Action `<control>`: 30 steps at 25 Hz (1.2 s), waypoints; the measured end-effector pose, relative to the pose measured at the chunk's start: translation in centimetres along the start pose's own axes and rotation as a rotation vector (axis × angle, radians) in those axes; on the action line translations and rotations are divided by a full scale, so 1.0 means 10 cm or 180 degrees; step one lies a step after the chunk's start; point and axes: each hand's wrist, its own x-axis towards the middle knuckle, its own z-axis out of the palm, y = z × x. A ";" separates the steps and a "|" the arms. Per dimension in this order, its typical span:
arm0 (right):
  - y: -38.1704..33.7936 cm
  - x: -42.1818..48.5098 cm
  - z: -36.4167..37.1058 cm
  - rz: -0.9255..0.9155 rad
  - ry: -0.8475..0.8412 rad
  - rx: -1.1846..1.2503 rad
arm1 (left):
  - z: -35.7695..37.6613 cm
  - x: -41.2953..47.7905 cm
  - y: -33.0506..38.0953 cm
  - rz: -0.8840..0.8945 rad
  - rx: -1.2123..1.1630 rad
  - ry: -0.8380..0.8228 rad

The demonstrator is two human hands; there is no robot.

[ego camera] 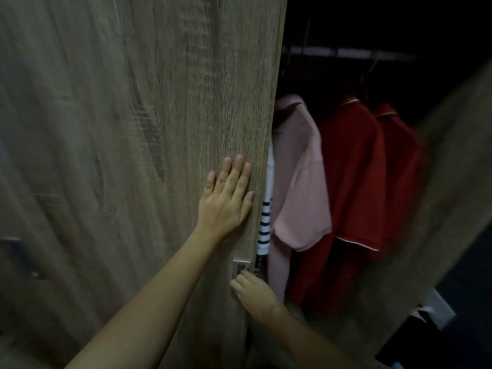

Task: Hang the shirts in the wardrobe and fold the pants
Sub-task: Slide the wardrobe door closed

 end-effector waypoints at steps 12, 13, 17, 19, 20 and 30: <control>0.68 -1.44 0.76 0.0227 -0.0159 -0.0541 | 0.28 0.50 1.71 0.0293 -0.0323 0.0127; 0.73 -1.54 0.81 0.0302 -0.0220 -0.0442 | 0.30 0.54 1.84 0.0316 -0.0351 0.0133; 0.93 -1.90 0.95 0.0506 -0.0349 -0.0169 | 0.38 0.67 2.32 0.0391 -0.0384 0.0168; 1.00 -2.05 0.99 0.0530 -0.0427 -0.0061 | 0.40 0.71 2.50 0.0374 -0.0450 0.0162; 1.03 -2.12 1.01 0.0568 -0.0494 0.0026 | 0.42 0.73 2.60 0.0366 -0.0476 0.0163; 1.32 -2.55 1.26 0.0756 -0.0689 0.0429 | 0.53 0.91 3.23 0.0366 -0.0724 0.0086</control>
